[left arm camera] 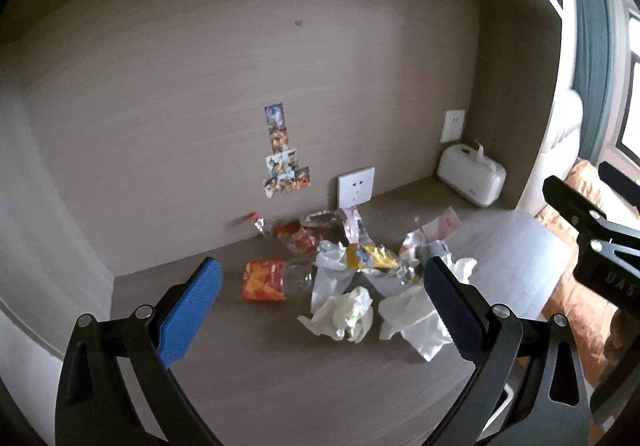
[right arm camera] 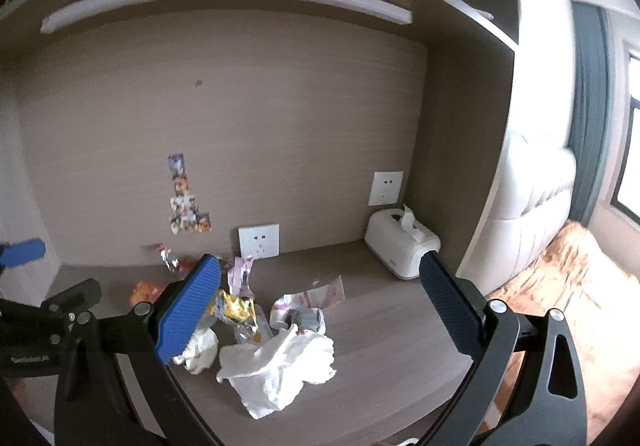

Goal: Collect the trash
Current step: 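Move both grippers toward the pile of tissues on the desk, then grasp the pale yellow tissue with the left gripper while the right grasps the white tissue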

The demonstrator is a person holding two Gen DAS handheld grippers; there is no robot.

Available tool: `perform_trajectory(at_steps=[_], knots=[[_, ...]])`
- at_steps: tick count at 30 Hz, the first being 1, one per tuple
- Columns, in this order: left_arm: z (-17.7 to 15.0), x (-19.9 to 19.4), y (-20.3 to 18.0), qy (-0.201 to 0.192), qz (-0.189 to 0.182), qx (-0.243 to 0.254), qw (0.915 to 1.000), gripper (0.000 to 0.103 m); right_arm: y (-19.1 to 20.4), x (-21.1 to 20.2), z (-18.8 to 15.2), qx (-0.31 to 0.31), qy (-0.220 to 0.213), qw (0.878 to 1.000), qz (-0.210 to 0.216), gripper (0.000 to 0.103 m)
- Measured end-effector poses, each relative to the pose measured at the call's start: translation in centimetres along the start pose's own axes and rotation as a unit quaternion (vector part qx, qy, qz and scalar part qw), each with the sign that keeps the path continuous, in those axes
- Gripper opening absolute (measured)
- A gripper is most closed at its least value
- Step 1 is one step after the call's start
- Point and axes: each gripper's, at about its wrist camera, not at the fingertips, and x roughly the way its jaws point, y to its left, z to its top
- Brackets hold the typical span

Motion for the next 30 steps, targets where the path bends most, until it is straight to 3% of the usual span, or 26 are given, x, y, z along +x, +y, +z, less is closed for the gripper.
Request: perform_trajectory(at_steps=[4,10,20,30], knots=[[-0.7,1.1,0.1,0.011,-0.010,0.005,0.9999,0.098,0.4,0.1,-0.8,0.003,-0.005,1.000,0.015,0.099],[-1.9,2.8,0.3,0.020,-0.022,0.011,0.9995,0.098,0.8,2.1,-2.7,0.015,0.032,0.998,0.049,0.099],[-3.3,7.5,0.6,0.053,-0.066,0.015,0.9963,0.098,2.8,5.7,-5.9,0.004,0.093,0.995,0.040,0.099],[-5.4,13.8,-0.3,0.089,-0.100,0.044,0.9900,0.098,2.6,11.4,-9.7,0.063,0.169,0.983,0.029,0.099]])
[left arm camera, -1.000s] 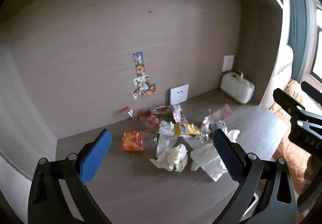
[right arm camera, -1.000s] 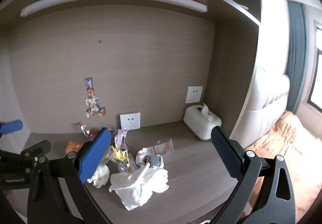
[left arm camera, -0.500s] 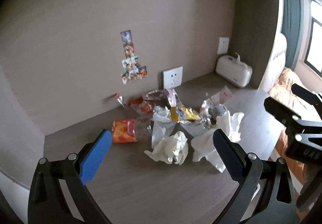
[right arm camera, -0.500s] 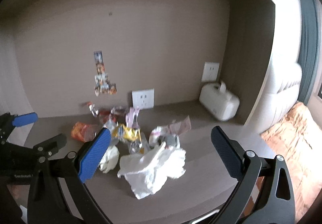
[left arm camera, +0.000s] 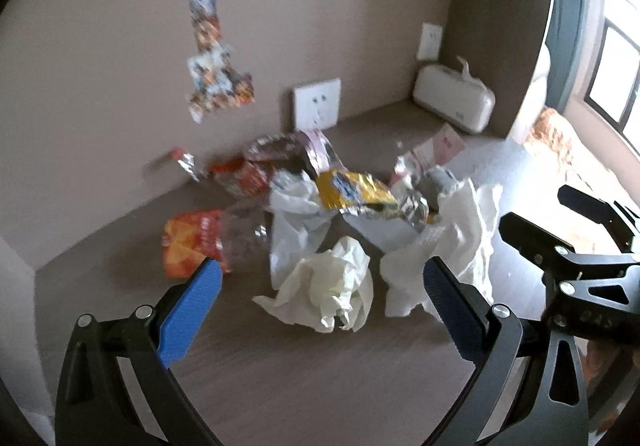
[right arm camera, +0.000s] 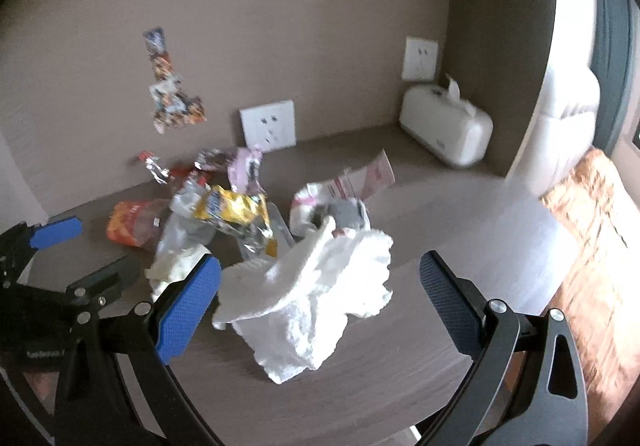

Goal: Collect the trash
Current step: 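Grasp the pale yellow tissue with the left gripper while the right grasps the white tissue, then carry both tissues to the white bin on the floor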

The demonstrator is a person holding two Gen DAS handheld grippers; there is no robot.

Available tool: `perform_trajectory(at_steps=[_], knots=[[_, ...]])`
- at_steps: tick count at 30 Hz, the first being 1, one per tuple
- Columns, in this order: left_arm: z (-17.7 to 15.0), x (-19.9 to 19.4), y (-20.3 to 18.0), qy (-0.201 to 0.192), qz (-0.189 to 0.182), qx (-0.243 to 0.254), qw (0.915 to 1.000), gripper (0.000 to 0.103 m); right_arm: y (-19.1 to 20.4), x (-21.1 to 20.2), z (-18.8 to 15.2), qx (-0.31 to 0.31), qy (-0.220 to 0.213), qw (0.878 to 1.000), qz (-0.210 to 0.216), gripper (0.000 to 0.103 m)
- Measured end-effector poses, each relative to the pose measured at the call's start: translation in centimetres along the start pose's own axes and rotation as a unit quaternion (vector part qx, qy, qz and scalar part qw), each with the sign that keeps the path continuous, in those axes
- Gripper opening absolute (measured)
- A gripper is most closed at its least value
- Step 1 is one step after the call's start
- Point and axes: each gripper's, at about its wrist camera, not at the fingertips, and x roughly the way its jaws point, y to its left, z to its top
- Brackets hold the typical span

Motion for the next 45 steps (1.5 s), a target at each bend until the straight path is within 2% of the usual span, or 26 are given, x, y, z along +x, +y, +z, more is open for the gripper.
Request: perform_trajectory(at_steps=[5,9,14,16,17,18,21,22,28,34,38,41,45], knots=[[-0.5,3.2,0.0,0.017,-0.020,0.012,0.9996,0.098,-0.5,2.6,-1.0,0.021,0.027,0.999,0.000,0.097],[-0.6,5.1,0.1,0.029,-0.021,0.024,0.9991,0.096,-0.5,4.1,-1.5,0.030,0.043,0.999,0.007,0.090],[-1.1,7.3,0.0,0.057,-0.031,0.046,0.9968,0.071,-0.3,5.2,-2.0,0.038,0.062,0.997,0.032,0.075],[-1.4,7.8,-0.2,0.064,-0.040,0.054,0.9957,0.058,-0.3,5.4,-2.2,0.043,0.065,0.996,0.048,0.057],[-1.5,7.9,-0.3,0.064,-0.042,0.056,0.9955,0.050,-0.3,5.4,-2.2,0.044,0.065,0.995,0.053,0.053],[-1.5,7.9,-0.4,0.065,-0.048,0.058,0.9950,0.045,-0.2,5.4,-2.2,0.043,0.064,0.996,0.054,0.045],[-1.7,7.9,-0.8,0.067,-0.056,0.068,0.9938,0.037,0.3,4.9,-2.0,0.033,0.049,0.997,0.053,0.019],[-1.7,7.8,-0.9,0.064,-0.056,0.070,0.9939,0.036,0.3,4.6,-2.0,0.036,0.044,0.997,0.053,0.013],[-0.6,5.7,-0.8,0.048,-0.057,0.060,0.9954,0.034,-0.6,1.7,-0.3,0.040,0.012,0.997,0.060,0.010],[1.8,1.2,-1.7,-0.001,-0.047,0.066,0.9967,0.034,-2.0,-3.2,2.4,0.028,-0.047,0.997,0.060,0.010],[3.2,-1.7,-3.1,-0.036,-0.043,0.074,0.9956,0.034,-3.5,-7.1,4.3,0.015,-0.095,0.994,0.055,0.010],[4.0,-2.9,-4.4,-0.054,-0.046,0.082,0.9941,0.034,-5.2,-9.4,5.1,0.024,-0.117,0.991,0.059,0.010],[5.0,-3.9,-6.8,-0.066,-0.066,0.093,0.9912,0.035,-7.7,-11.8,5.2,0.031,-0.135,0.990,0.036,0.010]])
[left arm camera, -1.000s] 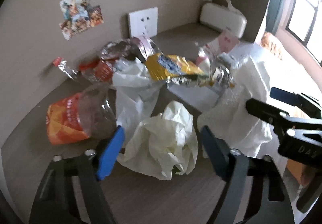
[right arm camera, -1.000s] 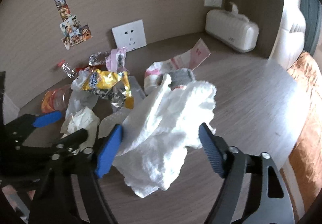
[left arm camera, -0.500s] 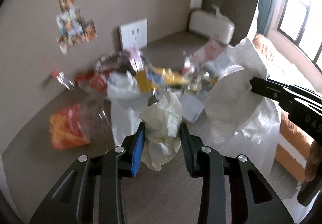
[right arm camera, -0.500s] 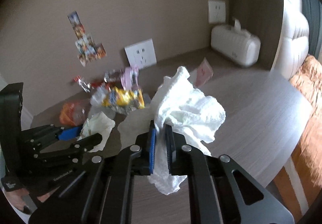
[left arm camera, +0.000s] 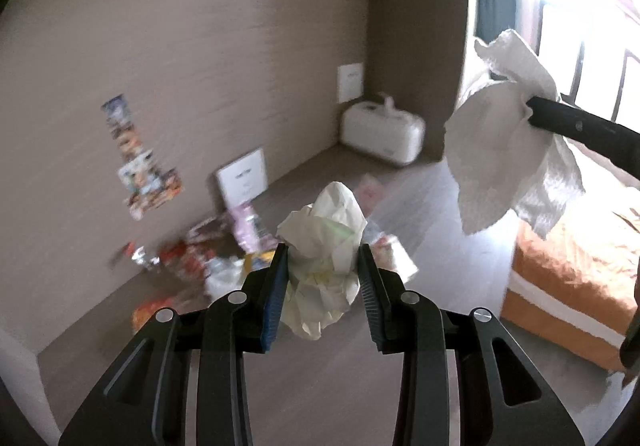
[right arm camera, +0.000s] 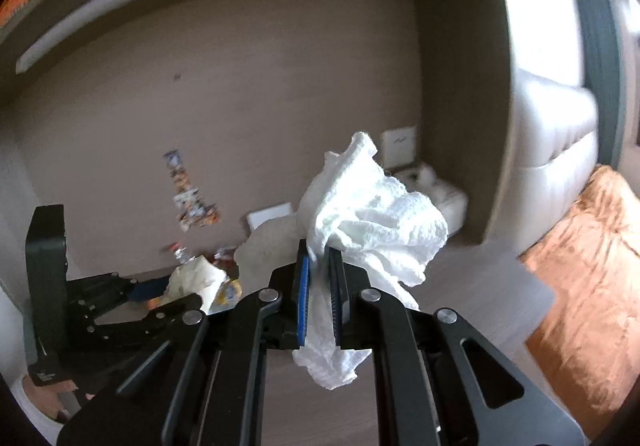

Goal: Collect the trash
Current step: 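Carry both tissues to the white bin on the floor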

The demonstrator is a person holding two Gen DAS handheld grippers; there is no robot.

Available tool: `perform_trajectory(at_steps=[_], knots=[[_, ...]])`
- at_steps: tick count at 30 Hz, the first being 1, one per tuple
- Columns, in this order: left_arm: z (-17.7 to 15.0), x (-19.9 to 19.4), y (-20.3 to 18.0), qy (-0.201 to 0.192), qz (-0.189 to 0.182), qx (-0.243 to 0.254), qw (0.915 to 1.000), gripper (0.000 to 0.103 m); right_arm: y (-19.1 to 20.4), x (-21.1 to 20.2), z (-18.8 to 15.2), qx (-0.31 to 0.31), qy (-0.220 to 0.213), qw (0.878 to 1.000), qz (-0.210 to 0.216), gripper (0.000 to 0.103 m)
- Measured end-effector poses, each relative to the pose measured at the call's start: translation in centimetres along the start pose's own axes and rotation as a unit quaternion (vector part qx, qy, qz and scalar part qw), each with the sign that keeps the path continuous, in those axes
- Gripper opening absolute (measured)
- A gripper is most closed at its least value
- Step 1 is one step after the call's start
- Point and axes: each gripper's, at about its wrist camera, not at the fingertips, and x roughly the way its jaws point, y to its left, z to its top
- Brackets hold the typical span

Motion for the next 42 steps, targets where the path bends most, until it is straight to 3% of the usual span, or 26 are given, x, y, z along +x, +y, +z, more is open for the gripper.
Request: perform_trajectory(at_steps=[10,16,23,32,42], knots=[[2.0,2.1,-10.3,-0.005,-0.098,0.060,0.9934,0.035,-7.2,-4.8,-2.8,0.033,0.003,0.996,-0.082,0.010],[1.9,4.5,-16.7,0.018,-0.158,0.094,0.9828,0.035,-11.8,-7.9,-5.5,0.067,0.004,0.991,-0.118,0.010],[-0.2,7.4,-24.0,0.058,-0.213,0.136,0.9659,0.035,-16.9,-8.9,-9.8,0.113,0.044,0.979,-0.164,0.011],[-7.9,16.1,-31.4,0.154,-0.256,0.164,0.9401,0.035,-23.2,-4.2,-19.3,0.166,0.135,0.961,-0.177,0.011],[-21.6,30.6,-36.6,0.252,-0.278,0.171,0.9112,0.036,-30.6,4.6,-35.5,0.232,0.204,0.936,-0.170,0.011]])
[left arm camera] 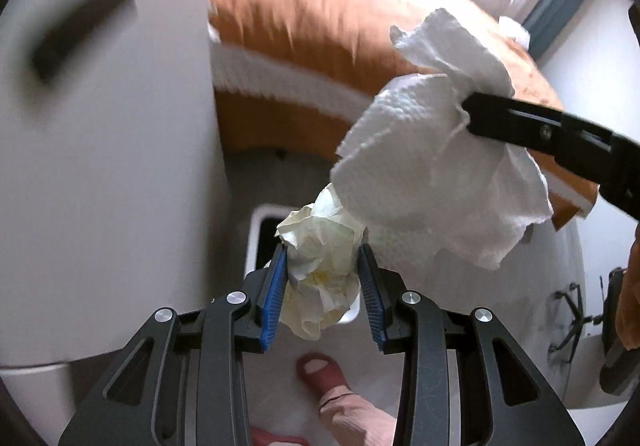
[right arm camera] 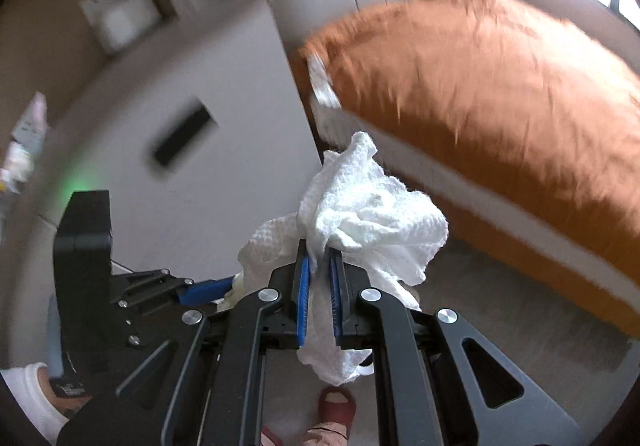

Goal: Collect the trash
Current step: 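Carry both tissues to the white bin on the floor, then open both grippers over the bin to drop the tissues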

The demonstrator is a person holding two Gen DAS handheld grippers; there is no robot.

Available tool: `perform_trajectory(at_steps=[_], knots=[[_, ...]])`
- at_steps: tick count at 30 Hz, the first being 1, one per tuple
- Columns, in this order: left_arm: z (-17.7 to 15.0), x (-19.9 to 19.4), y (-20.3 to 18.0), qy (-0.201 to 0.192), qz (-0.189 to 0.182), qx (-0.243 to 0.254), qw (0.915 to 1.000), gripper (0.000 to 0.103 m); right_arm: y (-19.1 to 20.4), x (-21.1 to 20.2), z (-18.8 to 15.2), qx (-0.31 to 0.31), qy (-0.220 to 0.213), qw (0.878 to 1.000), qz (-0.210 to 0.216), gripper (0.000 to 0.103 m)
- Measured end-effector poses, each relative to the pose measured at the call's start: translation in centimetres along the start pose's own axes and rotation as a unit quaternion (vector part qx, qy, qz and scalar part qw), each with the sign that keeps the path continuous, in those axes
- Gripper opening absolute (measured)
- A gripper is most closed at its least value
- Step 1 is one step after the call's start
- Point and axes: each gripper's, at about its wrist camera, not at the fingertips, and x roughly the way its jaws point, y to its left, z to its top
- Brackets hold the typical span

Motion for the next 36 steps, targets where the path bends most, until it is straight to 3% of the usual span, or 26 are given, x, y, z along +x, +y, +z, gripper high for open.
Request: perform_trajectory(at_steps=[8,13,15,16,18,19,24,27,31,36], knots=[[-3.2,14.6,3.2,0.044,0.004,0.004,0.9990,0.036,-3.6,12.3,-5.7,0.003,0.047,0.999,-0.001,0.011],[-5.3,19.2,3.9,0.061,0.004,0.015,0.9980,0.037,-5.1,17.7,-8.1,-0.005,0.074,0.997,0.008,0.012],[-5.5,21.2,3.7,0.070,0.005,0.024,0.9973,0.056,-4.9,19.3,-8.9,-0.013,0.095,0.995,0.022,0.023],[-5.5,21.7,3.5,0.067,0.002,0.026,0.9974,0.093,-4.8,20.1,-9.4,-0.016,0.106,0.994,0.034,0.051],[-5.5,22.0,3.7,0.046,-0.002,0.020,0.9987,0.098,-4.7,20.8,-10.1,-0.025,0.100,0.995,0.011,0.087],[-5.5,22.1,3.8,0.049,-0.004,0.017,0.9987,0.098,-4.8,21.0,-10.3,-0.030,0.104,0.994,0.014,0.095],[-4.9,22.5,3.7,0.046,0.022,0.040,0.9979,0.098,-5.3,20.6,-10.4,-0.034,0.100,0.994,-0.009,0.098],[-4.8,21.7,3.5,0.044,0.018,0.034,0.9983,0.098,-5.6,19.7,-9.7,-0.034,0.091,0.995,-0.019,0.098],[-5.7,19.0,4.0,0.038,0.017,0.034,0.9986,0.098,-5.7,18.2,-8.2,-0.039,0.083,0.995,-0.027,0.098],[-4.2,15.1,2.6,0.023,0.017,0.034,0.9990,0.098,-5.0,14.8,-5.4,-0.044,0.068,0.996,-0.036,0.098]])
